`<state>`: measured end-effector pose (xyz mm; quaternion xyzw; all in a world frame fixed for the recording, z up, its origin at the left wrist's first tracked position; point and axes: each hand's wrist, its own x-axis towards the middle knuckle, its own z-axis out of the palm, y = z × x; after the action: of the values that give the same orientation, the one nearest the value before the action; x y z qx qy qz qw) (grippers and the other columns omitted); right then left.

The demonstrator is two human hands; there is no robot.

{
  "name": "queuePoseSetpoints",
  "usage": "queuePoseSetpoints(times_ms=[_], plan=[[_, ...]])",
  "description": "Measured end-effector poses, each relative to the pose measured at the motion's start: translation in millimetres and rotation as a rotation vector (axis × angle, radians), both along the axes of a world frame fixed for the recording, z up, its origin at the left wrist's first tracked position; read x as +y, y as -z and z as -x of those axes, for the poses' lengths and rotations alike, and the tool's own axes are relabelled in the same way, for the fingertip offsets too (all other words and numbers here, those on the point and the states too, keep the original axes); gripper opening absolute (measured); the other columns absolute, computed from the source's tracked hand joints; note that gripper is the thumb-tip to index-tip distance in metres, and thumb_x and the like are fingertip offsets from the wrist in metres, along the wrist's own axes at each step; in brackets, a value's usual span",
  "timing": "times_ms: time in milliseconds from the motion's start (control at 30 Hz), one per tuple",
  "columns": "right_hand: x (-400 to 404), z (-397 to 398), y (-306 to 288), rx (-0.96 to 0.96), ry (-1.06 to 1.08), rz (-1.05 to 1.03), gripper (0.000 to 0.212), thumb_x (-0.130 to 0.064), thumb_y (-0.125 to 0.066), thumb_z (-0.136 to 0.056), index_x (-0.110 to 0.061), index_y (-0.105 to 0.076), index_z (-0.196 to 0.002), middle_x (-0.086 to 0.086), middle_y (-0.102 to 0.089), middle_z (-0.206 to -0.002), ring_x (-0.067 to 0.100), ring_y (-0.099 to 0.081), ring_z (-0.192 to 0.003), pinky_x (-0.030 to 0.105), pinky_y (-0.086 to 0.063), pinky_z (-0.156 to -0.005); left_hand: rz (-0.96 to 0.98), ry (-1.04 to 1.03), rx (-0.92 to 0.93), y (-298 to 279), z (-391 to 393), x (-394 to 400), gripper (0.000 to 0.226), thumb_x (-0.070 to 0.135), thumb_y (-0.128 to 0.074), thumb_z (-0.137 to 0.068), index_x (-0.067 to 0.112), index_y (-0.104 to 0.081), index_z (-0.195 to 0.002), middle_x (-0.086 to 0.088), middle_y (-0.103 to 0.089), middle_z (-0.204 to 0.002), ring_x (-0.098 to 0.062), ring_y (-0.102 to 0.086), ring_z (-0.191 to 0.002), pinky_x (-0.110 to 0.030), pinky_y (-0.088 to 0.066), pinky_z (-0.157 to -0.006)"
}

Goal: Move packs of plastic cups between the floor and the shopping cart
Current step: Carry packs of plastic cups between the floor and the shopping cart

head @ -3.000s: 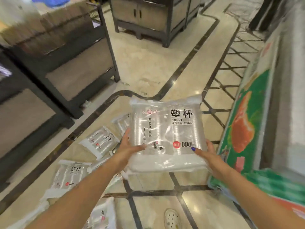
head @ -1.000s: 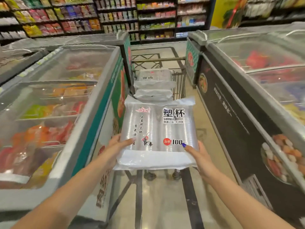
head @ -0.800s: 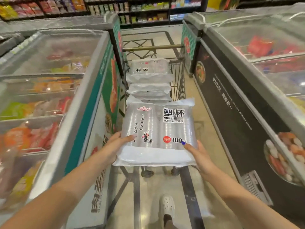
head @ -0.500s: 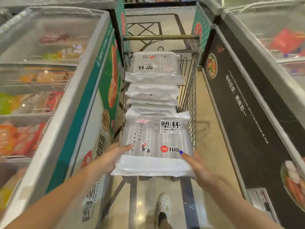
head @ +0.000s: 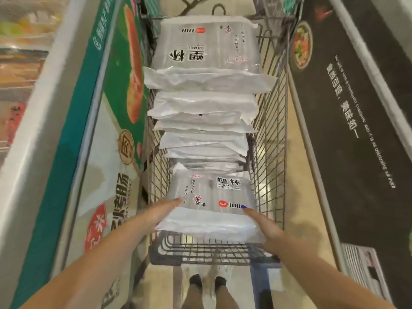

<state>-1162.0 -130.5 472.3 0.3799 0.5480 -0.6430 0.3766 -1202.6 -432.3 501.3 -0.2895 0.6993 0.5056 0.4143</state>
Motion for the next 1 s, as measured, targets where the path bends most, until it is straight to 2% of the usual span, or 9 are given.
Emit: queuePoseSetpoints(times_ms=[167, 300, 400, 500, 567, 667, 733, 867, 1000], plan=[[-5, 19, 35, -0.046, 0.006, -0.047, 0.026, -0.032, -0.066, -0.09, -0.013, -0.061, -0.107, 0.014, -0.07, -0.096, 0.032, -0.068, -0.085, 0.039, -0.055, -0.067, 0.136, 0.068, -0.139, 53, 5, 9, 0.087, 0.066, -0.045, -0.09, 0.019, -0.012, -0.155, -0.006, -0.011, -0.162, -0.029, -0.016, -0.148, -0.048, -0.019, -0.119], [-10, 26, 76, 0.014, 0.001, -0.16, 0.027, -0.027, -0.07, -0.088, -0.015, -0.057, -0.11, 0.011, -0.066, -0.1, 0.029, -0.066, -0.086, 0.04, -0.056, -0.069, 0.292, 0.117, -0.139, 135, 0, 3, 0.094, 0.071, -0.052, -0.075, 0.012, -0.036, -0.147, -0.012, -0.037, -0.152, -0.032, -0.043, -0.134, -0.045, -0.037, -0.111], [-12, 12, 103, 0.06, -0.044, -0.231, 0.053, -0.039, -0.076, -0.081, -0.026, -0.052, -0.126, 0.002, -0.065, -0.113, 0.025, -0.066, -0.098, 0.047, -0.057, -0.085, 0.26, 0.03, -0.068, 141, -1, 11, 0.067, 0.037, -0.061, -0.092, 0.006, -0.036, -0.146, -0.012, -0.047, -0.144, -0.031, -0.047, -0.129, -0.039, -0.04, -0.107], [-8, -4, 130, 0.143, -0.232, -0.274, 0.07, -0.057, -0.075, -0.075, -0.038, -0.045, -0.135, -0.005, -0.063, -0.121, 0.017, -0.065, -0.106, 0.046, -0.058, -0.087, 0.248, -0.012, -0.063, 144, -7, 18, 0.052, 0.015, -0.057, -0.096, 0.009, -0.037, -0.143, -0.009, -0.051, -0.137, -0.028, -0.052, -0.119, -0.037, -0.044, -0.102], [-9, -4, 136, 0.145, -0.3, -0.266, 0.078, -0.058, -0.075, -0.075, -0.039, -0.04, -0.141, -0.005, -0.06, -0.132, 0.017, -0.061, -0.115, 0.043, -0.056, -0.09, 0.285, -0.036, -0.068, 155, -10, 21, 0.055, 0.013, -0.06, -0.093, 0.012, -0.037, -0.142, -0.01, -0.049, -0.138, -0.027, -0.052, -0.116, -0.038, -0.046, -0.097], [-10, 0, 137, 0.076, -0.275, -0.318, 0.081, -0.043, -0.077, -0.08, -0.039, -0.033, -0.148, -0.005, -0.049, -0.143, 0.022, -0.051, -0.126, 0.037, -0.051, -0.093, 0.317, 0.028, -0.027, 166, -17, 28, 0.066, 0.009, -0.061, -0.092, 0.012, -0.028, -0.149, -0.01, -0.038, -0.15, -0.03, -0.038, -0.137, -0.042, -0.032, -0.113], [-11, 0, 144, 0.075, -0.302, -0.371, 0.084, -0.04, -0.076, -0.082, -0.037, -0.028, -0.151, -0.008, -0.042, -0.145, 0.024, -0.043, -0.135, 0.035, -0.044, -0.099, 0.341, 0.055, 0.002, 170, -22, 31, 0.072, 0.008, -0.06, -0.093, 0.014, -0.02, -0.152, -0.008, -0.032, -0.155, -0.03, -0.033, -0.141, -0.044, -0.028, -0.115], [-20, 3, 142, 0.178, -0.482, -0.554, 0.079, -0.052, -0.074, -0.078, -0.042, -0.031, -0.144, -0.013, -0.046, -0.138, 0.02, -0.049, -0.127, 0.041, -0.048, -0.1, 0.447, 0.193, 0.12, 161, -16, 30, 0.07, 0.012, -0.059, -0.093, 0.014, -0.019, -0.151, -0.009, -0.041, -0.148, -0.029, -0.043, -0.133, -0.043, -0.038, -0.109], [-38, 11, 113, 0.233, -0.57, -0.741, 0.083, -0.038, -0.068, -0.088, -0.025, -0.02, -0.154, -0.005, -0.031, -0.156, 0.018, -0.03, -0.144, 0.039, -0.028, -0.118, 0.405, 0.365, 0.292, 129, 2, 31, 0.067, 0.023, -0.054, -0.097, 0.013, -0.018, -0.153, -0.007, -0.023, -0.159, -0.024, -0.022, -0.146, -0.038, -0.02, -0.12]])
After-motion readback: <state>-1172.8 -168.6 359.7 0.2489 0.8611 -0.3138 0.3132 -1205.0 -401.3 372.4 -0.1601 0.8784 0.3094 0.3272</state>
